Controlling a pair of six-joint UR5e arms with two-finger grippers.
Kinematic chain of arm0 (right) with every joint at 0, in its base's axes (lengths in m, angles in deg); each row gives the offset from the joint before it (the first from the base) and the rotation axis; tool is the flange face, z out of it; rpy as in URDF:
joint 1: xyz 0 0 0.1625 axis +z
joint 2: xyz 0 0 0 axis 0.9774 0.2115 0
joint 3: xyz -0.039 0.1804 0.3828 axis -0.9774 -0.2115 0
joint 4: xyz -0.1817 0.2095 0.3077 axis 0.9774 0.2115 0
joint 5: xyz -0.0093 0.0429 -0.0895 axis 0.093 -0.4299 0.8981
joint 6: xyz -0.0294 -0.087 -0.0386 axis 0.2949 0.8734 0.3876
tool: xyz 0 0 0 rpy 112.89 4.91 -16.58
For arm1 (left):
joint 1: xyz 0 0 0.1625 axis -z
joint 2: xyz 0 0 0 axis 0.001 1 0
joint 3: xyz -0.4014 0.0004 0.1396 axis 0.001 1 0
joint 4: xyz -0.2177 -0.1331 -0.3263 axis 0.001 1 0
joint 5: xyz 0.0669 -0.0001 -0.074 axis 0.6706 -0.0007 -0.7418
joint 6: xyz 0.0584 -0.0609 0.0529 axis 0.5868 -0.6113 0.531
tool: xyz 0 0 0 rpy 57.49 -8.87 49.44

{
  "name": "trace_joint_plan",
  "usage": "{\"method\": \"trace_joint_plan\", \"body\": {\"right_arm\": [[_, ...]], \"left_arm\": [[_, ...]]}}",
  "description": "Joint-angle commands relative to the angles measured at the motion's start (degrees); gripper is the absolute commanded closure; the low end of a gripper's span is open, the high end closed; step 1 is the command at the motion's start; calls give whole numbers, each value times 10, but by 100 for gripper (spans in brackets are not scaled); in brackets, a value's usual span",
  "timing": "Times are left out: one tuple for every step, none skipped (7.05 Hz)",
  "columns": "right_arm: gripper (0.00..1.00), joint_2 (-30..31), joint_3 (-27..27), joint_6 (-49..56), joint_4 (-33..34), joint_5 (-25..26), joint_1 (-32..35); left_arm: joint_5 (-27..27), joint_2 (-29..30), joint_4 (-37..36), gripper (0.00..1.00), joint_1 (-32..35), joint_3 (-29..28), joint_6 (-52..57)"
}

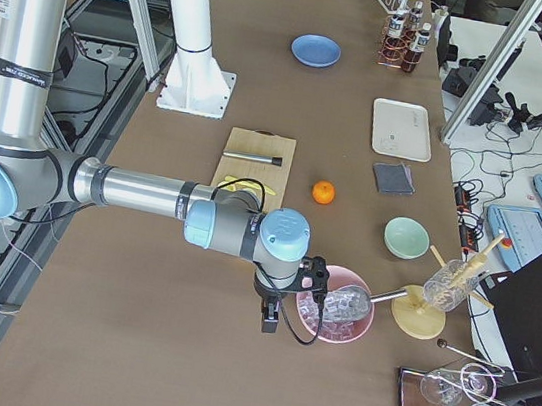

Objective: Pick orange to plate

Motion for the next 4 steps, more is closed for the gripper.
{"method": "trace_joint_plan", "body": {"right_arm": [[0,0,0,1,0,0,0],[0,0,0,2,0,-1,0],[0,0,0,1,0,-1,0],[0,0,1,0,0,-1,0]], "left_arm": [[0,-6,2,2,0,0,1],[0,-11,11,2,0,3,0],[0,-11,13,2,0,5,0],[0,-5,17,2,0,2,0]]}}
